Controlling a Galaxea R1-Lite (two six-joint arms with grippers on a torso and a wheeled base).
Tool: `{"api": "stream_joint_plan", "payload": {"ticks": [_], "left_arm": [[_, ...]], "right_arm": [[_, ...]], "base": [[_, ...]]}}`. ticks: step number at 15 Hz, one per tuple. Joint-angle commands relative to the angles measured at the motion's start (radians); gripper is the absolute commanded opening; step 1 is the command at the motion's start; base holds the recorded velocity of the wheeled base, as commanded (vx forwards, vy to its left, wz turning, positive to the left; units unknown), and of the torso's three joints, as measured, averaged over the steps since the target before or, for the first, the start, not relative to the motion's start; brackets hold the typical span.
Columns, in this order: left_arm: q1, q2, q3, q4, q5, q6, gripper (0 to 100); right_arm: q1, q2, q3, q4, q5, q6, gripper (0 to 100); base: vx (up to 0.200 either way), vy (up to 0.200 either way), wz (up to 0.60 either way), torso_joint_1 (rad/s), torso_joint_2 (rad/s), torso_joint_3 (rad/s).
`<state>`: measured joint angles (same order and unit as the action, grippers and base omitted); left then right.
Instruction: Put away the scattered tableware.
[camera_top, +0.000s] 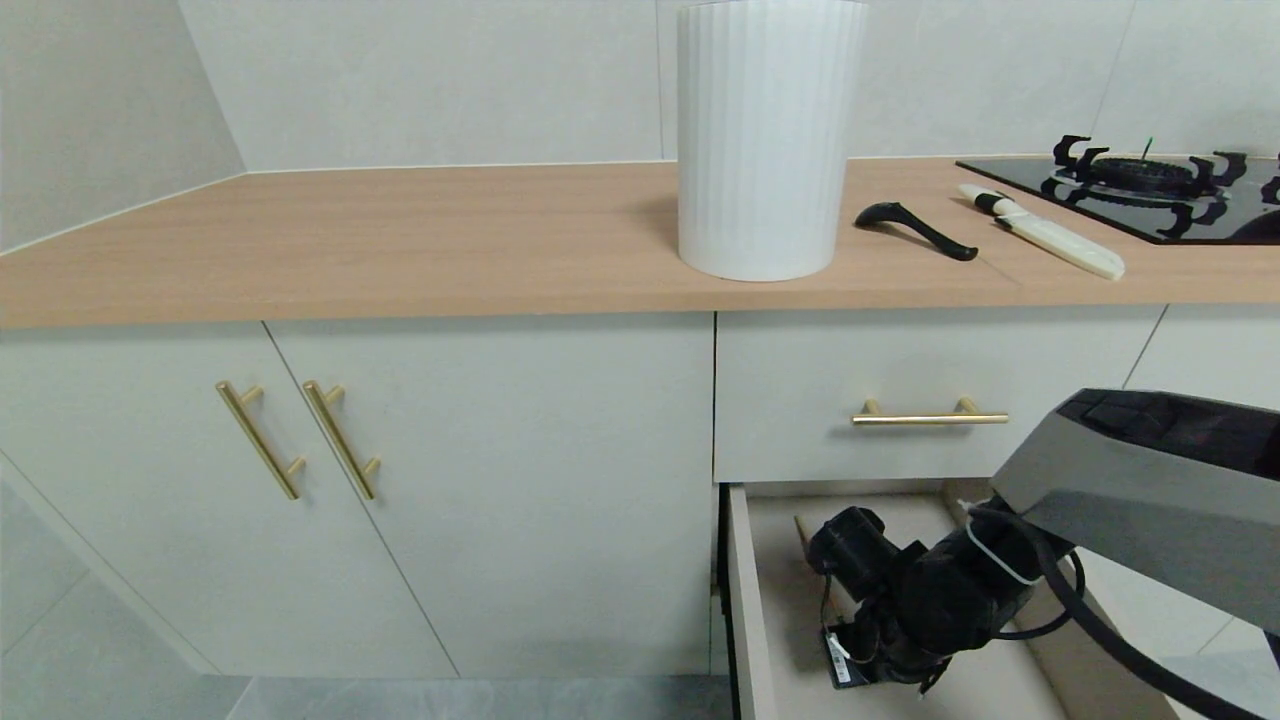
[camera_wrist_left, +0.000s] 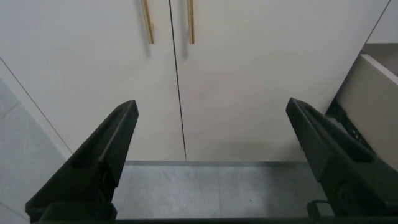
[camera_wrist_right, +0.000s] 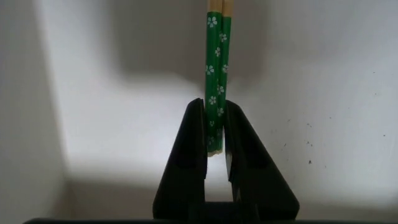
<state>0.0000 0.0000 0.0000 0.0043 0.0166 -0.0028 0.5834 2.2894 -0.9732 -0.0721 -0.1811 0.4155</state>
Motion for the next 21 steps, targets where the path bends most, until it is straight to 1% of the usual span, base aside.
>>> {"api": "stream_joint_plan", "payload": {"ticks": [1, 9, 10, 15, 17, 18, 21], "left_arm": [[0.0, 0.002, 0.0, -0.001, 0.0, 0.0, 100], [0.0, 0.002, 0.0, 0.0, 0.0, 0.0, 100], [0.0, 0.002, 0.0, 0.0, 0.0, 0.0, 100], [0.0, 0.002, 0.0, -0.001, 0.0, 0.0, 100], [0.0, 0.0, 0.0, -0.001, 0.0, 0.0, 100], [0.0, 0.0, 0.0, 0.0, 0.0, 0.0, 100], [0.0, 0.0, 0.0, -0.001, 0.0, 0.0, 100]], "right_arm": [[0.001, 0.025, 0.001, -0.008, -0.001, 0.0, 0], [0.001, 0.028, -0.001, -0.009, -0.003, 0.006, 0], [0.001, 0.028, -0.001, -0.009, -0.003, 0.006, 100], [0.001, 0.018, 0.001, -0.009, -0.003, 0.014, 100], [0.001, -0.027, 0.01, 0.0, -0.029, 0.025, 100], [0.003, -0.085, 0.036, 0.0, -0.049, 0.025, 100], [0.003, -0.32, 0.085, 0.0, -0.044, 0.016, 100]], "base": [[0.0, 0.0, 0.0, 0.0, 0.0, 0.0], [0.0, 0.0, 0.0, 0.0, 0.0, 0.0], [0.0, 0.0, 0.0, 0.0, 0.0, 0.0], [0.0, 0.0, 0.0, 0.0, 0.0, 0.0], [0.0, 0.0, 0.0, 0.0, 0.0, 0.0], [0.0, 0.0, 0.0, 0.0, 0.0, 0.0], [0.0, 0.0, 0.0, 0.0, 0.0, 0.0]]}}
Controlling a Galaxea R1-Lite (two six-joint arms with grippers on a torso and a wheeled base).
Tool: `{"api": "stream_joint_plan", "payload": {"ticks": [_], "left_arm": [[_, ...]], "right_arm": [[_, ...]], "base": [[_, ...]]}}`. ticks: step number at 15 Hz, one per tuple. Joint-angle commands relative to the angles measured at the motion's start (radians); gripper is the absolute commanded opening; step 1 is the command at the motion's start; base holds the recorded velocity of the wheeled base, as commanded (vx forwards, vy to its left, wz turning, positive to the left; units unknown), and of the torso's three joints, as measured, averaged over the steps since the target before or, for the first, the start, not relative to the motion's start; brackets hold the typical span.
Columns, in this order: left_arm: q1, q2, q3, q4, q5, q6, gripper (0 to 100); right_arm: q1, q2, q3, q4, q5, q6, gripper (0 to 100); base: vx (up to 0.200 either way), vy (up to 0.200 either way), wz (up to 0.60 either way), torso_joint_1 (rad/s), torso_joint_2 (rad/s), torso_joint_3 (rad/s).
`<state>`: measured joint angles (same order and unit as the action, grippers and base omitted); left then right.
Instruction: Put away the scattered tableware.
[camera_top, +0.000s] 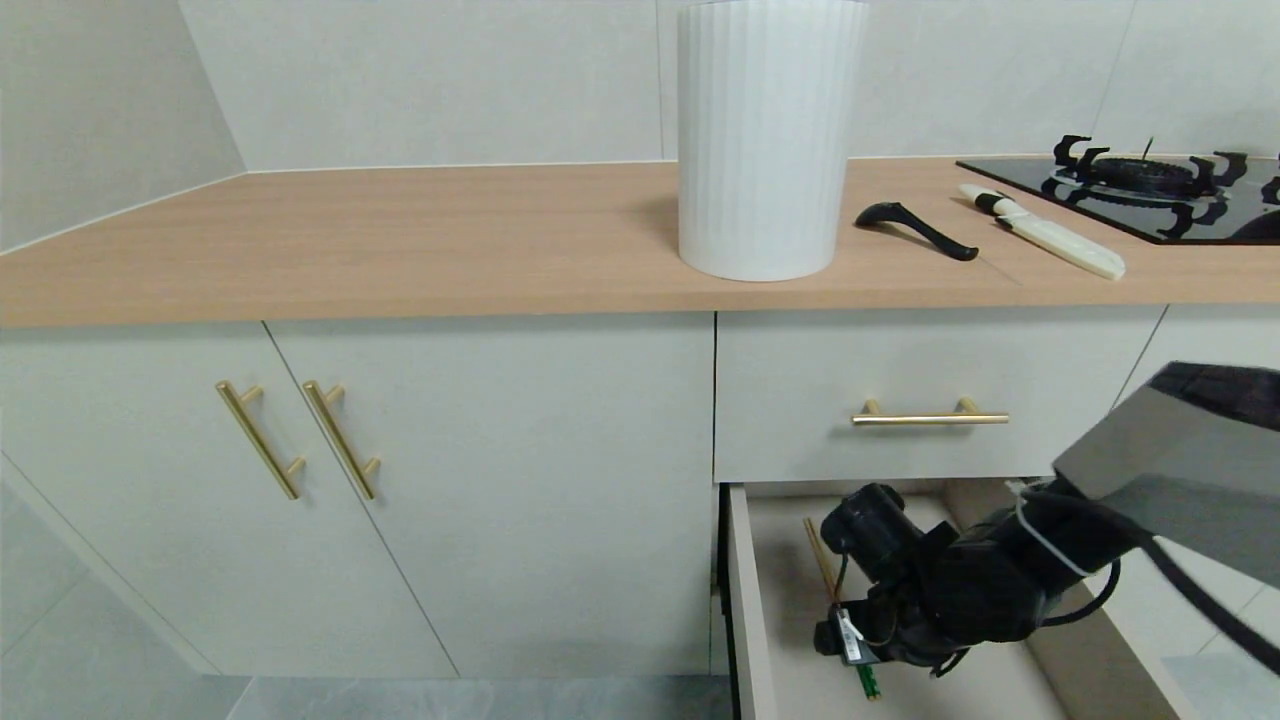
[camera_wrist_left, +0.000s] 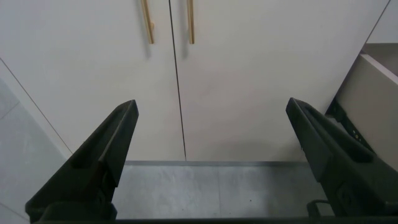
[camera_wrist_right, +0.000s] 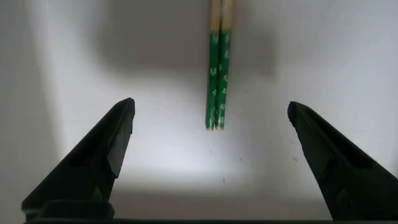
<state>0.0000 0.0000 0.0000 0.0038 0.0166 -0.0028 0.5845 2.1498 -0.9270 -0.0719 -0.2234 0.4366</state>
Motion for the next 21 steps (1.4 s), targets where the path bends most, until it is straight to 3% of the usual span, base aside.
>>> {"api": "stream_joint_plan", "payload": {"ticks": [1, 4, 8, 21], "left_arm": [[0.0, 0.0, 0.0, 0.001, 0.0, 0.0, 100], [0.0, 0.002, 0.0, 0.001, 0.0, 0.0, 100], [0.0, 0.002, 0.0, 0.001, 0.0, 0.0, 100], [0.0, 0.002, 0.0, 0.001, 0.0, 0.0, 100]], "right_arm": [[0.002, -0.309, 0.048, 0.015, -0.002, -0.012, 100], [0.0, -0.545, 0.013, 0.147, 0.001, -0.027, 100], [-0.009, -0.691, 0.036, 0.146, -0.005, -0.096, 100], [-0.077, -0.778, 0.045, 0.144, -0.03, -0.217, 100]], "base": [[0.0, 0.0, 0.0, 0.0, 0.0, 0.0], [0.0, 0.0, 0.0, 0.0, 0.0, 0.0], [0.0, 0.0, 0.0, 0.0, 0.0, 0.0], [0.0, 0.0, 0.0, 0.0, 0.0, 0.0]]}}
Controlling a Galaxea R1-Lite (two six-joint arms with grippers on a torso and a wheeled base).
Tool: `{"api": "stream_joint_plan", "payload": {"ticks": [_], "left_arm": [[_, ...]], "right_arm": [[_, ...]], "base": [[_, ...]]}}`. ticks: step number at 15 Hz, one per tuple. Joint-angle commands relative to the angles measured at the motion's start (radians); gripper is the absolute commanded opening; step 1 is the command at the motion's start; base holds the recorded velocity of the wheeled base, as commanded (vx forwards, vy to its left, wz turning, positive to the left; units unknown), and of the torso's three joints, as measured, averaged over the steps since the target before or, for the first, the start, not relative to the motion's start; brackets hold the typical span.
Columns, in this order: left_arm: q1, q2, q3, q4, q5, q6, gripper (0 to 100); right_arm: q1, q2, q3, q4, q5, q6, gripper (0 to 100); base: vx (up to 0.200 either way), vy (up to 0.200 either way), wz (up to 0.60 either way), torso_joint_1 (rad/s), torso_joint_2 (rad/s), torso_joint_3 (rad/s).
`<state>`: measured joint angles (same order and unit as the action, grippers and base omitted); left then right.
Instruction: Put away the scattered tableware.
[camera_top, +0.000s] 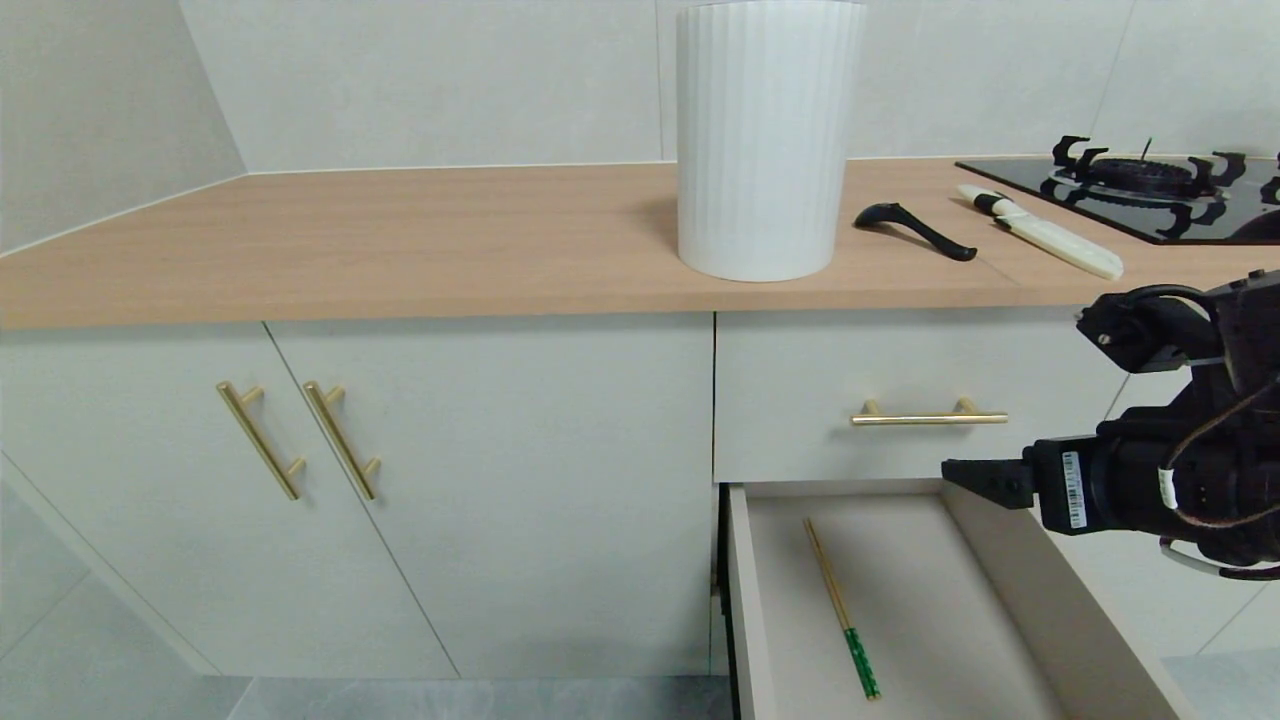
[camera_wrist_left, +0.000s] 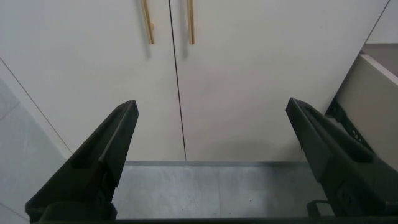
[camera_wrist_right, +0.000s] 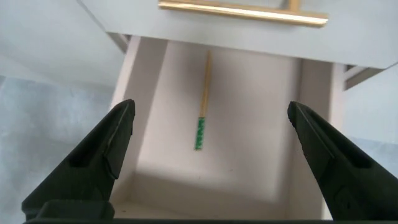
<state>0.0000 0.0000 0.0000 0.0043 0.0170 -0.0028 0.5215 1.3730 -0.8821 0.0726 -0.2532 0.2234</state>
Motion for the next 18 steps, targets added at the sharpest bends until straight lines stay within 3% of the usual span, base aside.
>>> {"api": "stream_joint_plan", "payload": {"ticks": [1, 6, 18], "left_arm": [[0.0, 0.0, 0.0, 0.0, 0.0, 0.0, 100], [0.0, 0.002, 0.0, 0.0, 0.0, 0.0, 100], [0.0, 0.0, 0.0, -0.001, 0.0, 0.0, 100]], "right_arm": [[-0.018, -0.002, 0.0, -0.002, 0.0, -0.004, 100], [-0.032, -0.006, 0.002, -0.017, 0.0, -0.006, 100], [-0.034, 0.003, 0.003, -0.017, 0.0, -0.006, 100]], "base": [[0.0, 0.0, 0.0, 0.0, 0.0, 0.0], [0.0, 0.0, 0.0, 0.058, -0.18, -0.195], [0.0, 0.0, 0.0, 0.169, -0.48, -0.301]]}}
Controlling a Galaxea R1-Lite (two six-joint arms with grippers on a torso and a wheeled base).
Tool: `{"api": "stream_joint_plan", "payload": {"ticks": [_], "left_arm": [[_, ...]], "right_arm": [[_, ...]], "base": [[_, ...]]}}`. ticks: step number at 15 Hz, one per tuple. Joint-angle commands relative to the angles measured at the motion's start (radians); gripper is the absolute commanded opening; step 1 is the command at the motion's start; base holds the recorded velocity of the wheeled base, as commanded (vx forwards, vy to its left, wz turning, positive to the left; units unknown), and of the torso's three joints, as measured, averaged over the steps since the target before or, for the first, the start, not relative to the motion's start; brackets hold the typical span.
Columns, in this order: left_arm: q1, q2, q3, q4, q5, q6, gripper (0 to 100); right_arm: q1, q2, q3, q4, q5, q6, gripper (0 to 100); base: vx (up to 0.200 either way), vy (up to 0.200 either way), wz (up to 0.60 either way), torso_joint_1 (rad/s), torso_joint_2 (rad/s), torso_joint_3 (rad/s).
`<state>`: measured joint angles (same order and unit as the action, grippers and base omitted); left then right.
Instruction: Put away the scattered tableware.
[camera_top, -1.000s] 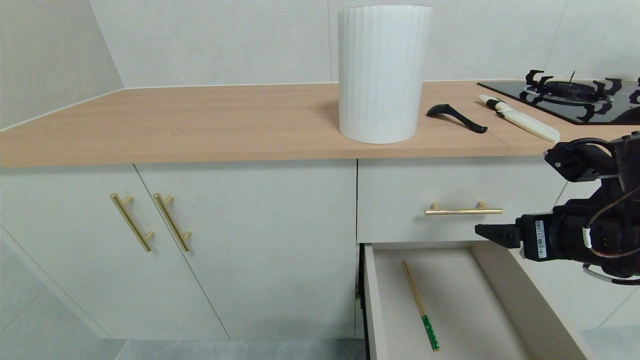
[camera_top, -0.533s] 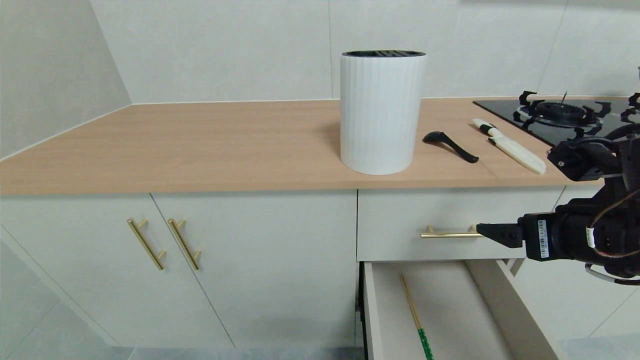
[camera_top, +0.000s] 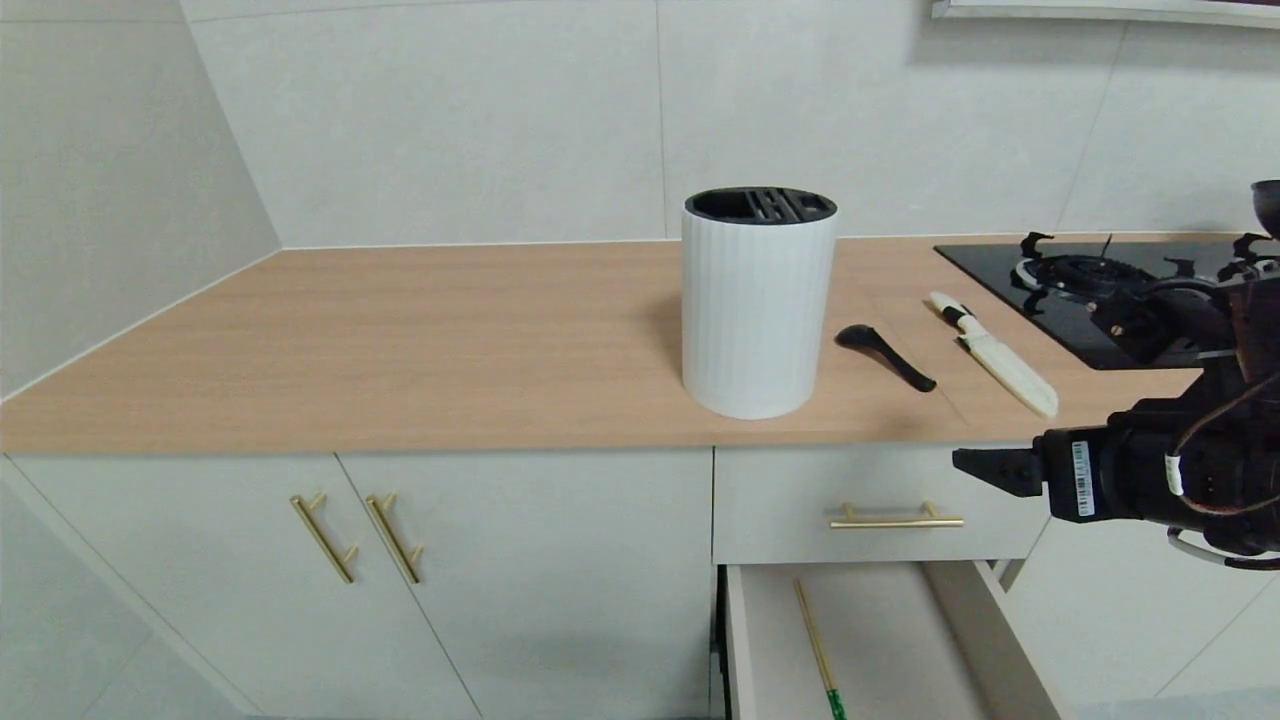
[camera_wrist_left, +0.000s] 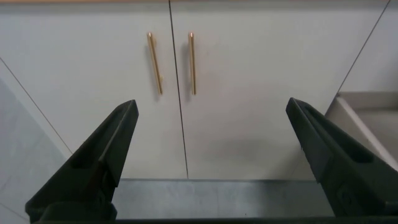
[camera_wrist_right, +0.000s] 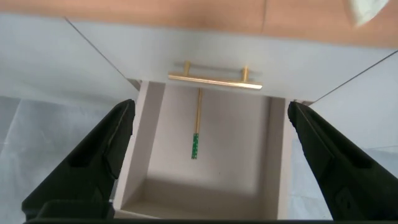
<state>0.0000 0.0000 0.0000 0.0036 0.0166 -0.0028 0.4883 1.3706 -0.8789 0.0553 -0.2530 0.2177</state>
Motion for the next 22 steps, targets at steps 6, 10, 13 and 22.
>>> {"api": "stream_joint_plan", "payload": {"ticks": [6, 10, 13, 22], "left_arm": [[0.0, 0.0, 0.0, -0.001, 0.0, 0.0, 100], [0.0, 0.0, 0.0, 0.001, 0.0, 0.0, 100], [0.0, 0.002, 0.0, 0.001, 0.0, 0.0, 100], [0.0, 0.002, 0.0, 0.001, 0.0, 0.0, 100]], "right_arm": [[0.001, 0.004, 0.005, 0.0, 0.001, -0.001, 100], [-0.013, 0.033, 0.0, -0.022, 0.014, -0.035, 100], [-0.137, 0.209, -0.103, -0.25, 0.052, -0.175, 100], [-0.338, 0.551, -0.279, -0.351, 0.498, -0.373, 100]], "base": [[0.0, 0.0, 0.0, 0.219, -0.5, -0.292], [0.0, 0.0, 0.0, 0.163, -0.36, -0.199], [0.0, 0.0, 0.0, 0.023, -0.05, -0.021], [0.0, 0.0, 0.0, 0.0, 0.0, 0.0]]}}
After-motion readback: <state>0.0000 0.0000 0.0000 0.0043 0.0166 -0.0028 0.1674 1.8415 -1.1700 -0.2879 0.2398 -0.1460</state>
